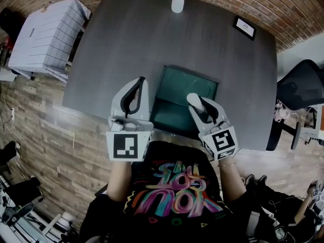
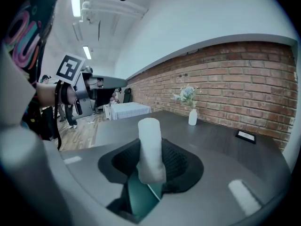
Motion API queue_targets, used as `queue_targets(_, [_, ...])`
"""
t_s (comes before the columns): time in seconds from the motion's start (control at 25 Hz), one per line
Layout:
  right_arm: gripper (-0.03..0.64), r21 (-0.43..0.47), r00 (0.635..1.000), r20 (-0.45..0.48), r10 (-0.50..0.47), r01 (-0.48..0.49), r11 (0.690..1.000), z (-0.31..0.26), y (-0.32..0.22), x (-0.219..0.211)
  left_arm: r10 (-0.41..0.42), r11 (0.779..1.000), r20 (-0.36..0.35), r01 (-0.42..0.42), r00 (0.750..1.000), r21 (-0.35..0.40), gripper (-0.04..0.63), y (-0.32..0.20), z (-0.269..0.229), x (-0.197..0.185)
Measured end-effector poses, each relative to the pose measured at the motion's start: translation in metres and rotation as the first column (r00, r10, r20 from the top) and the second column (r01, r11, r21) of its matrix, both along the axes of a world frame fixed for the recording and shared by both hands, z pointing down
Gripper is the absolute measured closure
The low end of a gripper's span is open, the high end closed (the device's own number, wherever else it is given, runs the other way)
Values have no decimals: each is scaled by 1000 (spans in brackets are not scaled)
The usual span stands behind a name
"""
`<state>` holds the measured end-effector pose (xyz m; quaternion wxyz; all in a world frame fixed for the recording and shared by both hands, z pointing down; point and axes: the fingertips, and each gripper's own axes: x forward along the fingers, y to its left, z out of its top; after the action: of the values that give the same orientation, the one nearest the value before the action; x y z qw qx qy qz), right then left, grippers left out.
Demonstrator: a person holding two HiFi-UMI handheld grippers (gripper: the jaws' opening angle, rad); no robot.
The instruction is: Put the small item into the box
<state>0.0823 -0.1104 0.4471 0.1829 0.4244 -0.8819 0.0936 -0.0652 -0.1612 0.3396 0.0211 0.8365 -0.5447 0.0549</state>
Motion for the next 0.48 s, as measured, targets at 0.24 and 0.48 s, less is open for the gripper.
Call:
queue_targets(0.24, [474, -111, 996, -49, -80, 74, 991, 40, 16, -13, 1, 1000, 4, -1, 1000, -1, 594, 3, 5, -1])
queue_targets(0.48, [474, -194, 989, -66, -132, 117, 974, 69, 29, -23, -3, 1000, 6, 3, 1000, -15, 594, 5, 11, -4])
